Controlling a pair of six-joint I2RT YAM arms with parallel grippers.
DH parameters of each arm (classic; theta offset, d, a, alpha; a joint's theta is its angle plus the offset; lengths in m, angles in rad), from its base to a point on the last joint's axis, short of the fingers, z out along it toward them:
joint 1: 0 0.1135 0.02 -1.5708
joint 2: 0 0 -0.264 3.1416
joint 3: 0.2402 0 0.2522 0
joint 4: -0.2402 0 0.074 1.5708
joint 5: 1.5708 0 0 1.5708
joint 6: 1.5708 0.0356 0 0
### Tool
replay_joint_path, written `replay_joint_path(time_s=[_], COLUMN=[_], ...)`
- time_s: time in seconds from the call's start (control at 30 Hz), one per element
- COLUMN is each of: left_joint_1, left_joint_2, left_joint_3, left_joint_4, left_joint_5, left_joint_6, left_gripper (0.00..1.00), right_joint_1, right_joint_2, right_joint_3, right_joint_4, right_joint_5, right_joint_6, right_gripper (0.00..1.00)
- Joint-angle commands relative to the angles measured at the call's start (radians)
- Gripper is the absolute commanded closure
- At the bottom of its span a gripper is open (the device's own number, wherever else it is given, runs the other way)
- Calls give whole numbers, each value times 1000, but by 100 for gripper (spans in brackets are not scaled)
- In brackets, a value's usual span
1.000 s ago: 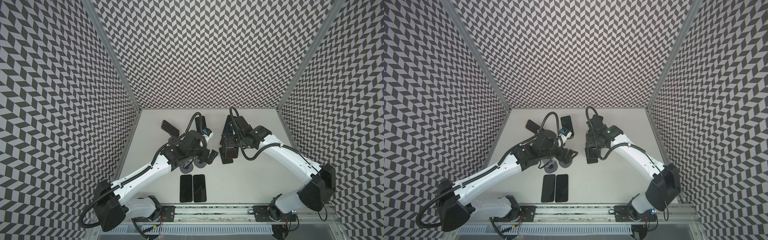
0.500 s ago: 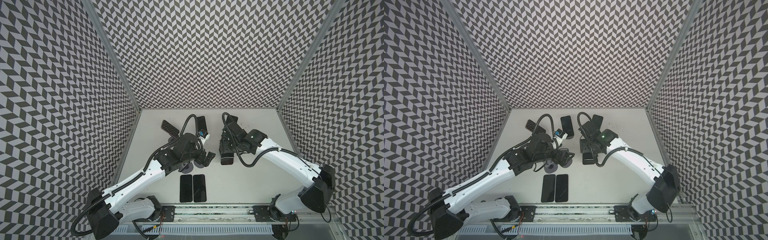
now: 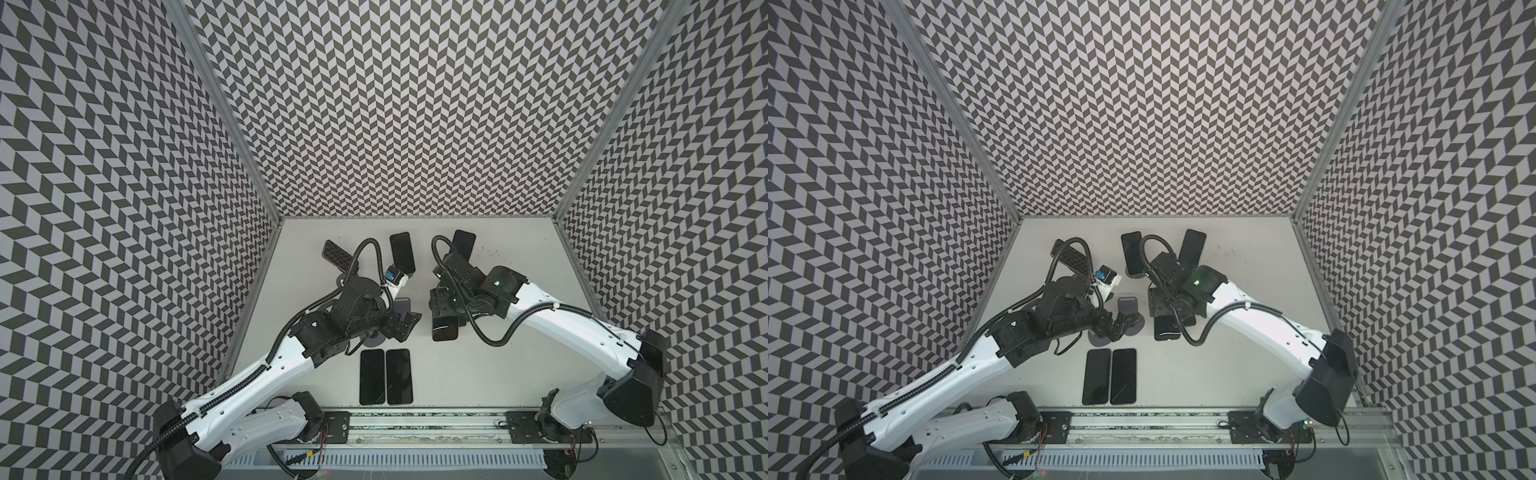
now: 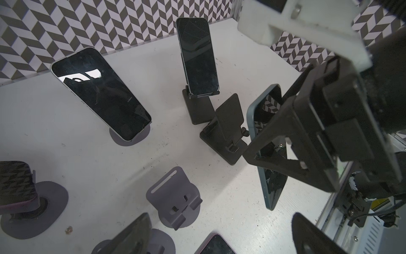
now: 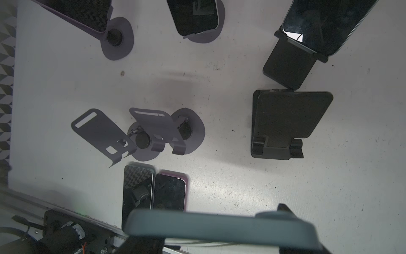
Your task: Remove the phone from the phone stand
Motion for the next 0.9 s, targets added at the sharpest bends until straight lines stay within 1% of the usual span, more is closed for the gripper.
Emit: replay_joint_path(time_s=[0.0,0.27,0.87], left_joint_1=[-3,-3,-3], left_joint_2=[-41,-87,-123], left_joint_3=[-21,-49,-48], left_joint_4=[-6,-12,-35], left_joint_5=[-23,-16,-19], left_joint_6=[6,-26,-35], left_gripper=[0,0,0], right_joint_1=[13,23,32], right_joint_2=[-8,-34,-35], right_joint_3=[16,-30,-97], right_joint_4=[18,40,60], right_joint_5=[5,-21,-56], right_joint_6=[24,40,42], right_gripper=[55,55,55])
